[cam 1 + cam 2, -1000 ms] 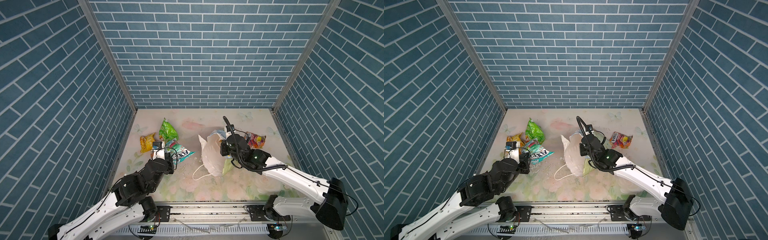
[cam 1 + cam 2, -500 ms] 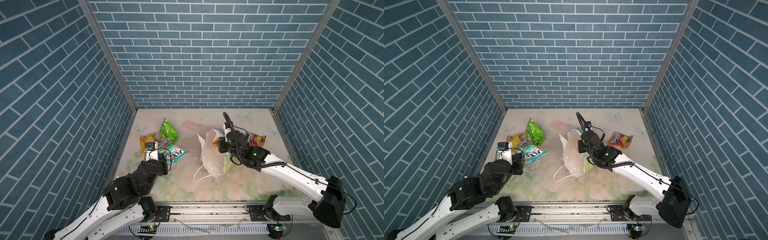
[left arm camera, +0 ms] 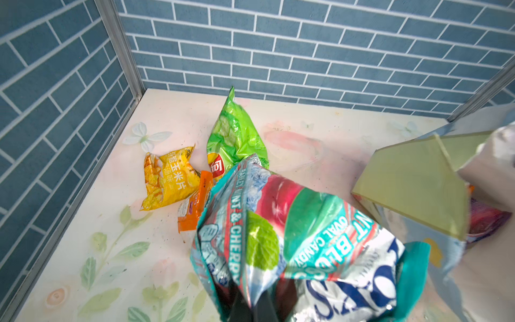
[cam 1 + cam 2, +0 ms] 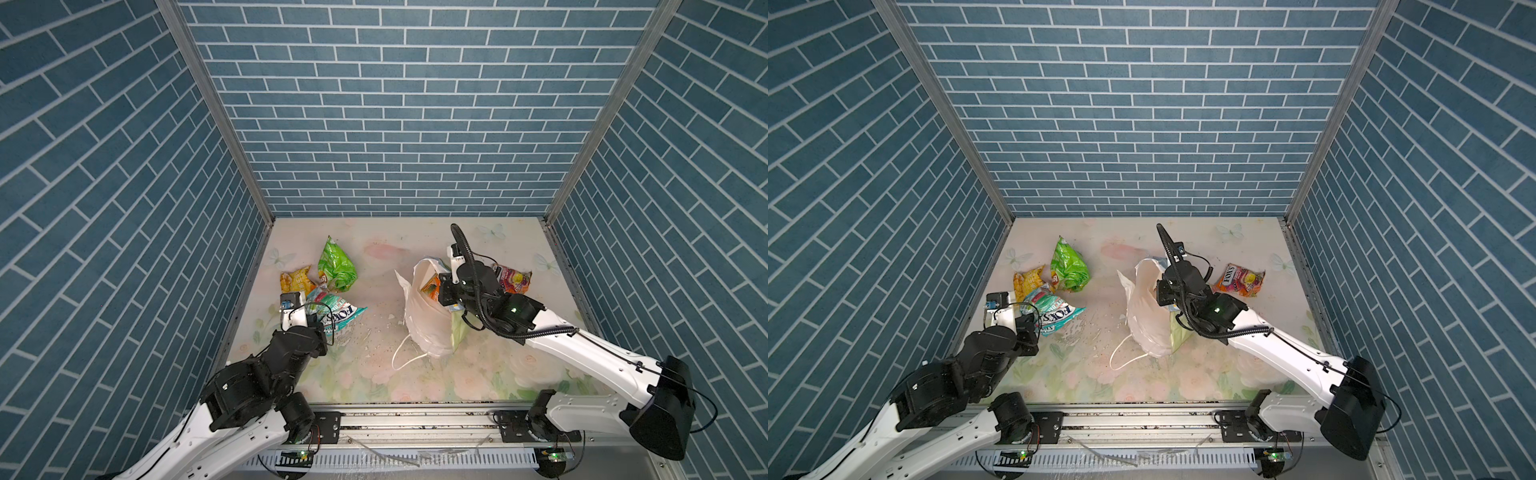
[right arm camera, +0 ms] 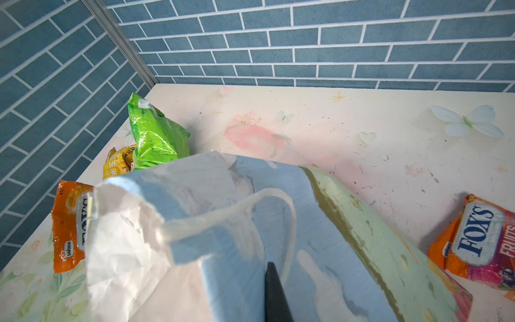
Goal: Take the snacks out of the paper bag
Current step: Place the snack at the middle-left of the table.
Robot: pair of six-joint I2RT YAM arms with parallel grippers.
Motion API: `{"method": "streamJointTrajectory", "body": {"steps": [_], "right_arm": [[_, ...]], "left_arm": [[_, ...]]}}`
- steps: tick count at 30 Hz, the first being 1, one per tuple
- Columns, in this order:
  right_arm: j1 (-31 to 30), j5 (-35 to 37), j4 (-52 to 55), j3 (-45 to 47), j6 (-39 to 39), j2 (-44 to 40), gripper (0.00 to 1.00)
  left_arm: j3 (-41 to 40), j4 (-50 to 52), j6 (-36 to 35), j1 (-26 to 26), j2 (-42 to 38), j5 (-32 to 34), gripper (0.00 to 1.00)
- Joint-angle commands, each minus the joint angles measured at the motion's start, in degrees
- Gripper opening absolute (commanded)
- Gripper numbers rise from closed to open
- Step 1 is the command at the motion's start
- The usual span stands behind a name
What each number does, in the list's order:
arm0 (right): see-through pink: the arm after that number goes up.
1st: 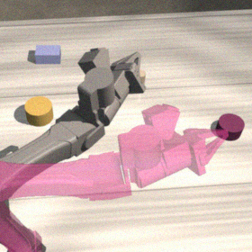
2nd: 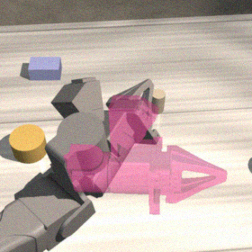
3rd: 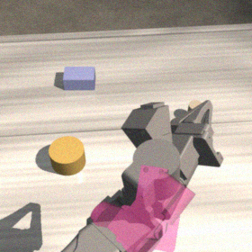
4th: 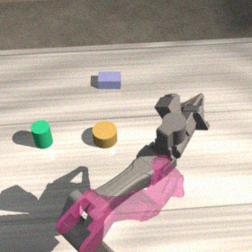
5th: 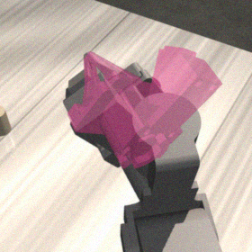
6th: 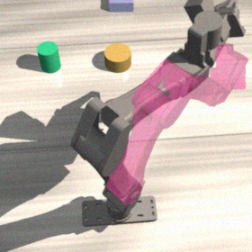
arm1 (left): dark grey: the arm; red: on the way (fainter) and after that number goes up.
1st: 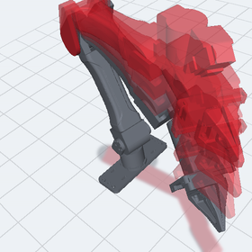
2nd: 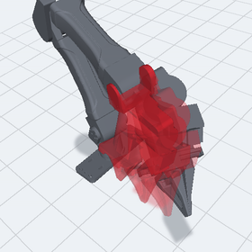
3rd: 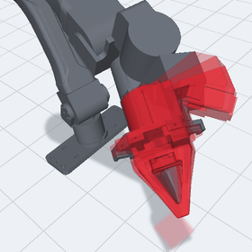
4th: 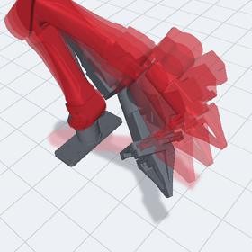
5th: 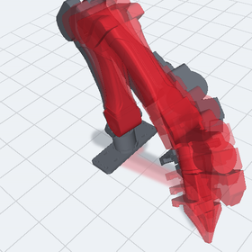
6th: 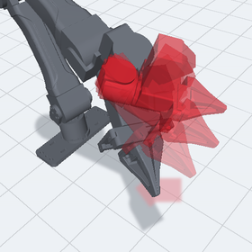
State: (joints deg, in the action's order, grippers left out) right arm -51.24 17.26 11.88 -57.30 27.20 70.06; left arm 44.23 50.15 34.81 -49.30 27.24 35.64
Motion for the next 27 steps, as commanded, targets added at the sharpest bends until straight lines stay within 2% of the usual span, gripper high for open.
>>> {"method": "streamJointTrajectory", "body": {"steps": [1,5,10,20,23,27], "right_arm": [[0.2,-2.3,-4.9,1.2,1.3,-2.7,0.00],[0.1,-2.9,-6.1,3.7,0.4,-4.5,0.00],[0.3,-2.8,-5.1,5.7,-0.8,-6.1,0.00],[0.2,-3.7,-3.5,9.4,-4.7,-11.6,0.00],[0.2,-2.5,-1.7,9.1,-5.0,-11.9,0.00],[0.3,-2.6,-0.6,8.9,-5.9,-10.9,0.00]], "left_arm": [[-3.4,-2.9,1.4,4.8,1.6,-5.3,0.00],[-7.7,-8.4,1.2,14.7,4.4,-17.2,0.00],[-10.8,-14.6,0.4,22.4,8.9,-24.5,0.00],[-13.7,-28.1,0.1,25.6,22.6,-27.5,0.00],[-13.6,-30.9,-0.2,26.2,25.9,-28.0,0.16],[-13.2,-32.5,-2.0,26.4,27.2,-28.5,0.60]]}}
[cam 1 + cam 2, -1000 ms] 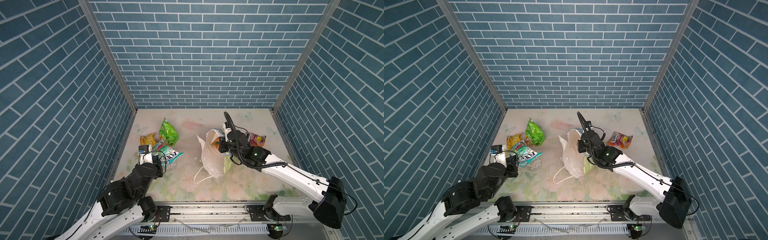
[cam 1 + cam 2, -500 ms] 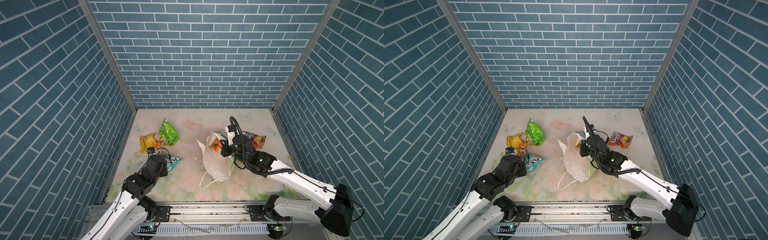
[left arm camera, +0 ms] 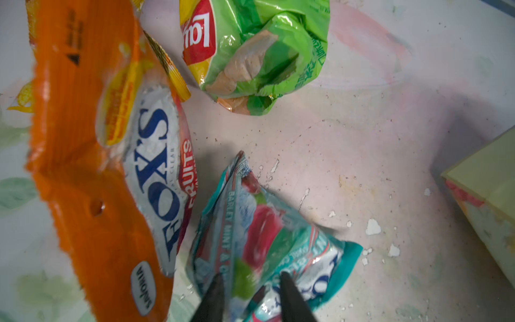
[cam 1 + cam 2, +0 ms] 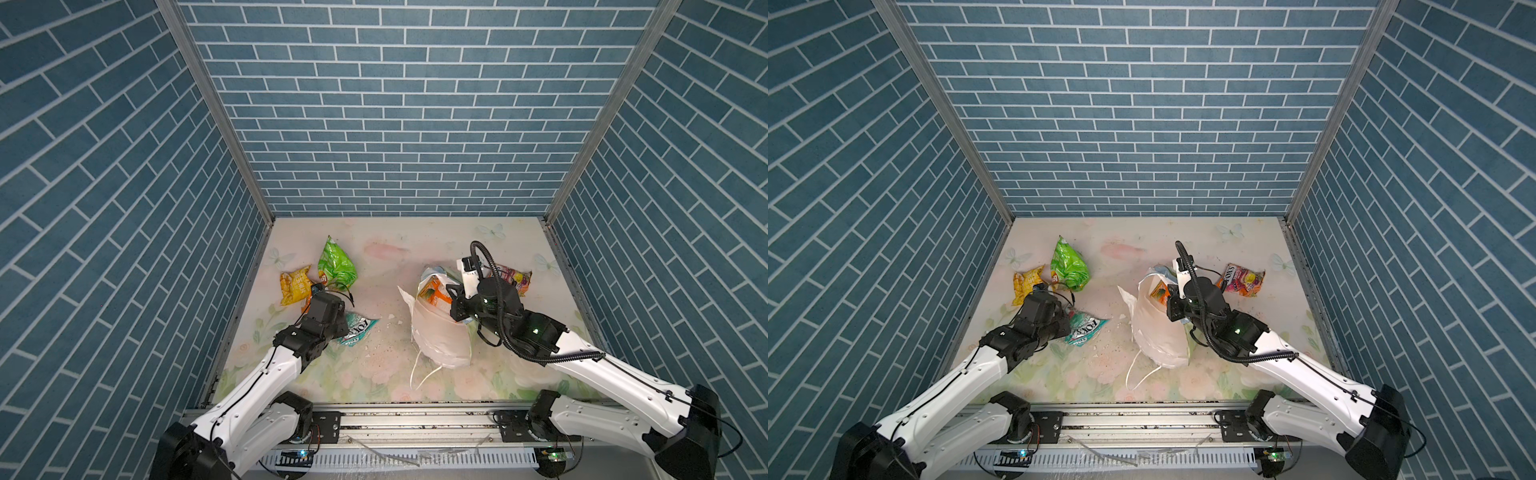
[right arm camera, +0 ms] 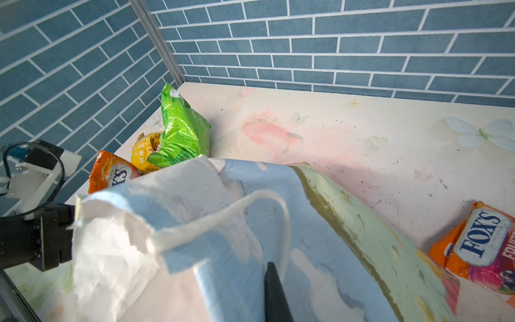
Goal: Take the snacks out of the paper bag
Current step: Place the snack at the middle-left of the table.
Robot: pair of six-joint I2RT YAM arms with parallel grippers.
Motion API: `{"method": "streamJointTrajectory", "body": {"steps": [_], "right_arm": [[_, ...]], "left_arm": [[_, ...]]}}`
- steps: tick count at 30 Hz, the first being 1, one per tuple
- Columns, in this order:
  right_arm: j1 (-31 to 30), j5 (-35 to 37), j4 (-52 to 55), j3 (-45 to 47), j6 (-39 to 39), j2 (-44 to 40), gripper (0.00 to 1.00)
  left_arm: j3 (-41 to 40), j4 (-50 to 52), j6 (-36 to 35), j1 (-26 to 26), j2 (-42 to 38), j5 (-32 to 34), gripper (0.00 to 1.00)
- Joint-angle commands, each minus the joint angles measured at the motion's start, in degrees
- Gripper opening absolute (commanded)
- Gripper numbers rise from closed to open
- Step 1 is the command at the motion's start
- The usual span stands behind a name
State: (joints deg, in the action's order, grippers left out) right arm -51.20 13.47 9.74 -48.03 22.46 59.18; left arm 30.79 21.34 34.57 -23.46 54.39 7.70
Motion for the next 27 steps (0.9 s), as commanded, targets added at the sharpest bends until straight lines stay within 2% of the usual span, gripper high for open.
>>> {"method": "streamJointTrajectory", "body": {"steps": [1,3,5,15,27], "right_arm": [[0.2,1.2,2.0,-0.4,-1.1,0.3,0.00],[0.3,1.3,3.3,-1.1,-0.8,1.2,0.00],[0.2,2.1,4.7,-2.0,-0.3,2.2,0.00],[0.3,3.4,5.7,-5.3,1.1,7.1,0.00],[0.4,3.9,5.5,-6.6,2.8,9.4,0.00]], "left_arm": [[0.4,-3.7,-2.5,0.5,-0.2,-0.6,0.70],[0.9,-3.2,-4.1,0.5,-1.6,-1.2,0.90],[1.3,-2.8,-4.8,0.5,-3.5,-1.7,0.99],[2.0,-2.9,-5.2,0.4,-16.5,-8.7,1.00],[3.1,-2.1,-4.2,0.3,-17.5,-12.7,1.00]]}}
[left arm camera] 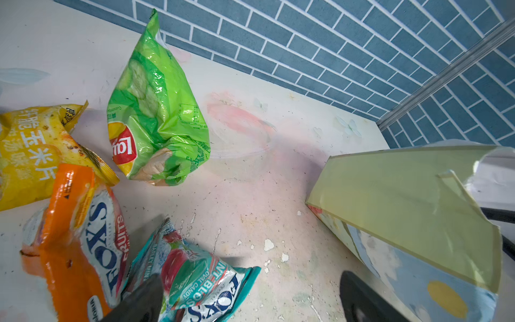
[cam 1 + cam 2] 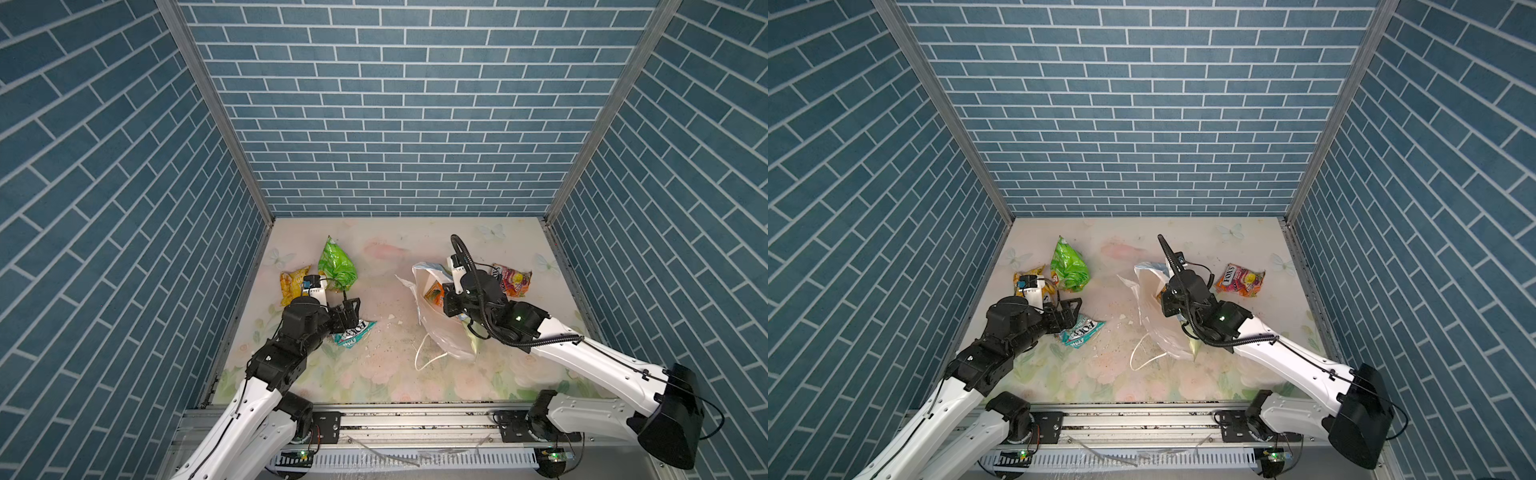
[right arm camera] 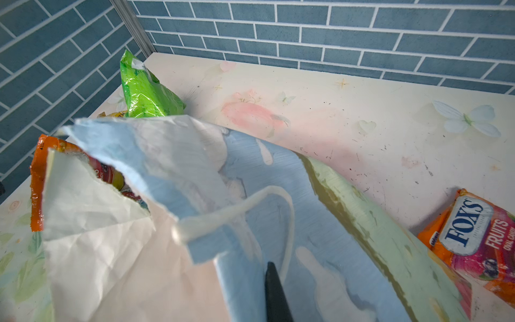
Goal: Take the snacks out of the paper bag
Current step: Place the snack at the middle-left of the table, then pick up the snack from the paper bag.
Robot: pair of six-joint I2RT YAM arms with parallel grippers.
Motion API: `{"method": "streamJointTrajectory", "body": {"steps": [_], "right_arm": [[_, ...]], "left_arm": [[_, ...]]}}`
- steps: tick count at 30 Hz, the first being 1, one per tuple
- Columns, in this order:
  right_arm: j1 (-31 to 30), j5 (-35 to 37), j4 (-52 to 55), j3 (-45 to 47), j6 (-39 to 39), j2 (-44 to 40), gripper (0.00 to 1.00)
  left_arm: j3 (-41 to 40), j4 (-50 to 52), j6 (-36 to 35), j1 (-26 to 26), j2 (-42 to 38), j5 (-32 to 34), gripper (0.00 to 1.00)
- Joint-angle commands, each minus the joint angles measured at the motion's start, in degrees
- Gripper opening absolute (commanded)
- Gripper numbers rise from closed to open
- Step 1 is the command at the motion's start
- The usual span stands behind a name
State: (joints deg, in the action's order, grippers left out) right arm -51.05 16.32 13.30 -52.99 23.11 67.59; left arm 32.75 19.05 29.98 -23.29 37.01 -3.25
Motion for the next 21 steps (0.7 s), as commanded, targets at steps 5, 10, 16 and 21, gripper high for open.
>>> {"method": "streamJointTrajectory", "body": {"steps": [5,10,16,21], "right_arm": [[0.2,0.9,2.3,-2.1,2.4,1.2,0.00],[0.4,0.9,1.9,-2.5,2.3,1.8,0.00],[0.4,1.0,2.4,-2.9,2.9,1.7,0.00],[0.4,1.6,2.1,-2.1,4.0,0.5,0.00]], "left_arm": [[1.8,0.5,1.7,-1.0,-0.2,-2.7,0.99],[2.6,1.7,2.0,-2.8,-3.1,-1.5,1.00],[2.8,0.3,2.4,-4.0,-1.9,-1.4,1.00],[4.3,1.4,1.7,-7.4,-0.8,1.1,0.96]]}}
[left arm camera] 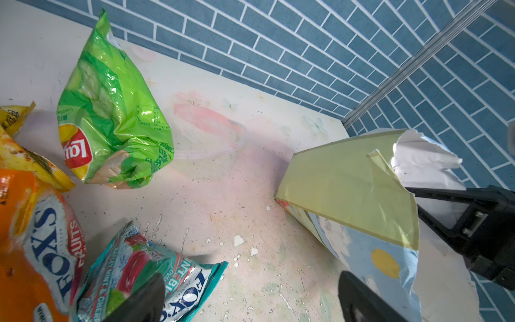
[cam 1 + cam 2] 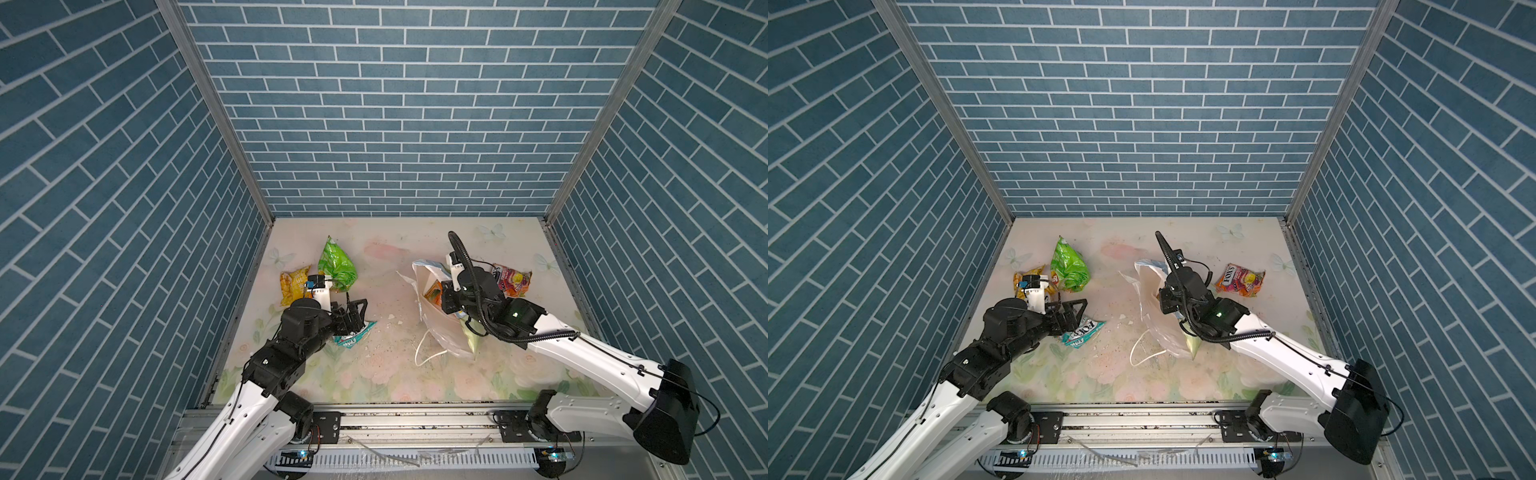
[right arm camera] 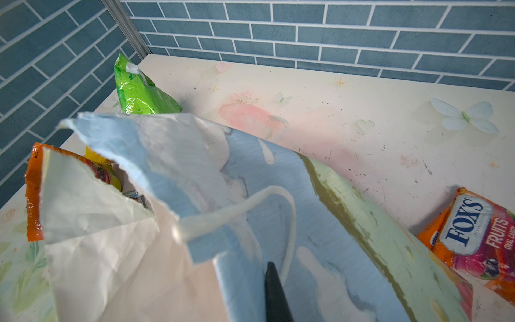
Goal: Take the snacks out of the paper bag
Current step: Pick up the snack from the paper bag.
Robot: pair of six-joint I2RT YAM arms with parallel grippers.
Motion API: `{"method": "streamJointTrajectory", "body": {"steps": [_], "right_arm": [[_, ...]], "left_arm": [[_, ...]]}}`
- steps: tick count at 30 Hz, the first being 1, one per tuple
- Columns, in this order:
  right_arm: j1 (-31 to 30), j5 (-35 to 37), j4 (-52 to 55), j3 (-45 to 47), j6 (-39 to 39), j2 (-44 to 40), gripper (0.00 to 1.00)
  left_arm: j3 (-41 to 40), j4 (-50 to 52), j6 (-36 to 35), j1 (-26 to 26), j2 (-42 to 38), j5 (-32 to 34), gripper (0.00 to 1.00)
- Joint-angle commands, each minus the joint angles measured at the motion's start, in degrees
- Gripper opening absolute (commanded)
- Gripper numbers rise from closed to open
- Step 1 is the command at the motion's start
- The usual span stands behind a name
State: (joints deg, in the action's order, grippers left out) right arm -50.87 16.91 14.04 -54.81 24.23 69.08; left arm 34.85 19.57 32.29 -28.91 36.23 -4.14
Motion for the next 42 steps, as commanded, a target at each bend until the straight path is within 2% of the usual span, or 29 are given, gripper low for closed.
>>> {"method": "streamJointTrajectory", "body": {"steps": [1,8,15,23,27,42], "right_arm": [[0.2,1.1,1.4,-0.3,3.1,-0.9,0.00],[0.3,1.1,1.4,0.0,3.9,-0.7,0.00],[0.3,1.4,1.5,-0.5,3.9,0.0,0.00],[0.4,0.4,0.9,-1.5,4.3,1.3,0.00],[0.3,-0.1,2.3,-2.6,4.1,1.5,0.00],[0.5,-0.4,7.4,-5.4,1.5,0.5,0.00]], "left_arm": [[2.6,1.6,-0.7,-2.8,-0.1,2.9,0.96],[2.6,4.4,0.3,-6.6,-1.5,5.9,0.96],[3.1,5.1,2.4,-9.3,-2.6,5.7,0.95],[8.2,5.5,2.2,-18.5,-0.5,9.9,0.95],[9.7,3.7,2.4,-21.4,0.0,9.9,0.94],[14.4,-8.1,0.3,-31.6,12.8,10.6,0.93]]}}
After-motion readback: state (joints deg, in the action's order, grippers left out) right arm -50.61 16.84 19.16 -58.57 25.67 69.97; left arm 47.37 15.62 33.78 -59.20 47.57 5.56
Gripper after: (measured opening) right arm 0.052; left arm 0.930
